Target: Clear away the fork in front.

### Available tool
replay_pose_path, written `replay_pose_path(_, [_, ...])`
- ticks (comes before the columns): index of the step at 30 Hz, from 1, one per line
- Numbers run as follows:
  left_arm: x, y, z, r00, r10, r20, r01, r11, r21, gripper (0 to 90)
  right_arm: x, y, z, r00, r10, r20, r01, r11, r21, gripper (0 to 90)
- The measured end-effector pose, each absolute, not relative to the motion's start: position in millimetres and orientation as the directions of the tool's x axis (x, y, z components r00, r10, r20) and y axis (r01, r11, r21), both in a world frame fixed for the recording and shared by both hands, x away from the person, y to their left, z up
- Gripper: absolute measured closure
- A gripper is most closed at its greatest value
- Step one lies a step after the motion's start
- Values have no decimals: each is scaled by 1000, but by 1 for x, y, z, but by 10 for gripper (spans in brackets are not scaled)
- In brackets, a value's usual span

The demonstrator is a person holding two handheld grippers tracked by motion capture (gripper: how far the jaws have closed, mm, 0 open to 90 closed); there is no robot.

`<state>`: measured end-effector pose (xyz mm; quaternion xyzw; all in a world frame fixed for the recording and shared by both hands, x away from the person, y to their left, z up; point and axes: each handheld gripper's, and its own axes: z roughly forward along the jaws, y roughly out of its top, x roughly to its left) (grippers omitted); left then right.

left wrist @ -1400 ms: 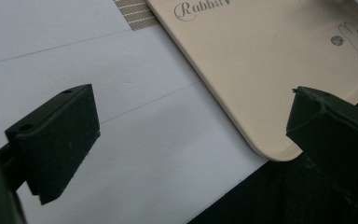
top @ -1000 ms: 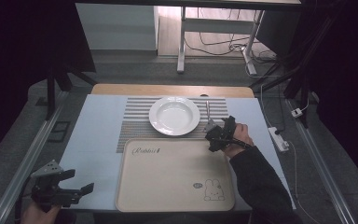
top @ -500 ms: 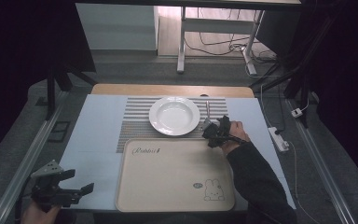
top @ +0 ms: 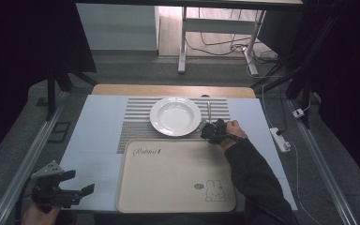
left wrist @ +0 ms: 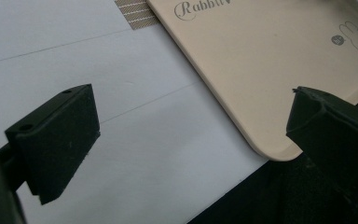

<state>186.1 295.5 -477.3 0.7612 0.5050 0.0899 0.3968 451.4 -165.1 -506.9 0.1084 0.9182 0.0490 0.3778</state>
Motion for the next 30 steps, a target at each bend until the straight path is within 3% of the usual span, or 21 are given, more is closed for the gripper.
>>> replay_pose_path(20, [186, 295, -477, 476, 839, -262, 696, -177, 696, 30, 455, -160, -521, -712, 140, -688, 102, 990, 96, 814])
replay_pose_path(30, [186, 295, -477, 477, 839, -261, 695, -178, 697, 30, 452, -160, -519, -679, 130, -723, 103, 991, 82, 883])
